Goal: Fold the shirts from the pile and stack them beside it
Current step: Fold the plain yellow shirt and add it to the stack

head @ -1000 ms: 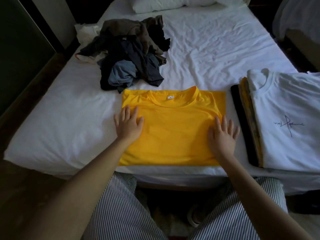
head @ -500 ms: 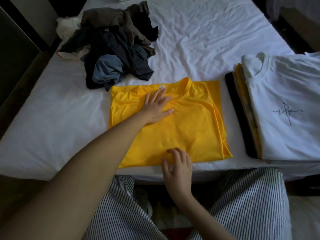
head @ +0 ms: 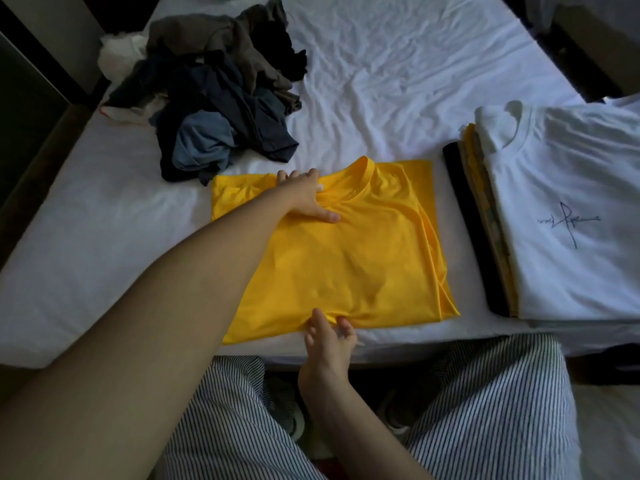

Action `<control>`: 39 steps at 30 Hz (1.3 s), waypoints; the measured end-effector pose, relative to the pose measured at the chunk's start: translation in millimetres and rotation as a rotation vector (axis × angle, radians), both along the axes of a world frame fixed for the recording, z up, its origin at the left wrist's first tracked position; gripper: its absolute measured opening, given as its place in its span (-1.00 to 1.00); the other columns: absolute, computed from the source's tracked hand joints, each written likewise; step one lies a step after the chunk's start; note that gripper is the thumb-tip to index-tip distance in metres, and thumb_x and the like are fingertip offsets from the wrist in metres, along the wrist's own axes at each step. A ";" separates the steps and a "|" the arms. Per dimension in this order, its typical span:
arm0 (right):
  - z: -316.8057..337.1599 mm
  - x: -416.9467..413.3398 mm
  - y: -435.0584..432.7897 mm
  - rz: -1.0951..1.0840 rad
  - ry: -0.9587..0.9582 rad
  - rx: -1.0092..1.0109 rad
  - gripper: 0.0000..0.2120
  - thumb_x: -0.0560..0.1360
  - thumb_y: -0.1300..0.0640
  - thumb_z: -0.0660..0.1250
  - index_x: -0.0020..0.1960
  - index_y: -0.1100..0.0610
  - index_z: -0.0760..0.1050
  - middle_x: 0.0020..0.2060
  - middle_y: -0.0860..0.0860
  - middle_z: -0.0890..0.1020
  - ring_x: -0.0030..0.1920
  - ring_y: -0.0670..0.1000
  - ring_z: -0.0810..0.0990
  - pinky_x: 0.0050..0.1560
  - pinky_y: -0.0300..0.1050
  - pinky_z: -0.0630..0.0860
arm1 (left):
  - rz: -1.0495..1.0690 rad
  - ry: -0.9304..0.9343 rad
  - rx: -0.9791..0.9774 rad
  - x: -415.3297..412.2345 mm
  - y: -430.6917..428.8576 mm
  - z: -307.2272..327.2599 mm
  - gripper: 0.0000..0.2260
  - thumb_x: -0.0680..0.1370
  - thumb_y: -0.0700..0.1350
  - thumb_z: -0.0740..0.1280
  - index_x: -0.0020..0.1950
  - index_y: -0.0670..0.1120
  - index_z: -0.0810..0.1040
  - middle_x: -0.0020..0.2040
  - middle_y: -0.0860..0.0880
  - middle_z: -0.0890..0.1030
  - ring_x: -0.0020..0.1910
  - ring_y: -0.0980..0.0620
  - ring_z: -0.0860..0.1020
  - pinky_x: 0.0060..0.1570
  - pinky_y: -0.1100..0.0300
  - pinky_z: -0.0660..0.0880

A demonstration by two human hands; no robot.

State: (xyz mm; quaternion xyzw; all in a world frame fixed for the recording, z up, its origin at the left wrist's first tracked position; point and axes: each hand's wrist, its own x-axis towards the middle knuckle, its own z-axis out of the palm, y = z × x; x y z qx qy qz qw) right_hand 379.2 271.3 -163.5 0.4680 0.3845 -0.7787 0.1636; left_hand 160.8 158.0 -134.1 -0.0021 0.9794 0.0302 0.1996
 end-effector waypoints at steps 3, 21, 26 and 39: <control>-7.7 0.8 -7.9 -0.055 -0.076 0.082 -0.64 0.44 0.29 0.41 0.11 0.22 0.29 -0.30 0.04 0.43 -0.28 -0.04 0.44 -0.02 -0.05 0.46 | 0.001 -0.023 0.057 0.5 -0.4 9.6 -0.25 0.40 0.34 0.35 0.37 -0.12 0.27 0.41 0.01 0.41 0.39 -0.09 0.33 0.34 -0.08 0.11; 21.0 -14.0 -11.7 -0.038 0.006 0.234 -0.81 0.51 0.26 0.25 -0.27 0.17 0.35 -0.32 0.09 0.46 -0.20 0.10 0.43 -0.11 -0.07 0.37 | 0.146 -0.064 0.376 20.3 -5.4 49.4 -0.53 0.54 0.13 0.32 0.30 -0.17 0.48 0.27 -0.11 0.49 0.19 -0.11 0.48 0.01 0.14 0.38; 23.0 -11.8 -2.7 -0.103 0.041 -0.100 -0.90 0.53 0.30 0.18 -0.13 0.15 0.39 -0.26 0.10 0.47 -0.26 0.04 0.46 -0.26 -0.10 0.43 | 0.223 -0.020 0.479 26.8 -10.2 79.1 -0.48 0.53 0.13 0.33 0.36 -0.17 0.43 0.35 -0.14 0.44 0.28 -0.12 0.44 0.13 0.13 0.38; 93.1 -75.7 91.2 0.180 0.473 0.076 -0.74 0.55 0.09 0.28 0.19 0.17 0.45 -0.10 0.13 0.60 -0.15 0.09 0.57 -0.19 0.00 0.52 | 0.594 0.145 0.843 45.2 -25.7 139.2 -0.63 0.51 -0.03 0.40 0.23 -0.20 0.51 0.08 -0.11 0.47 0.12 -0.13 0.46 0.11 0.00 0.42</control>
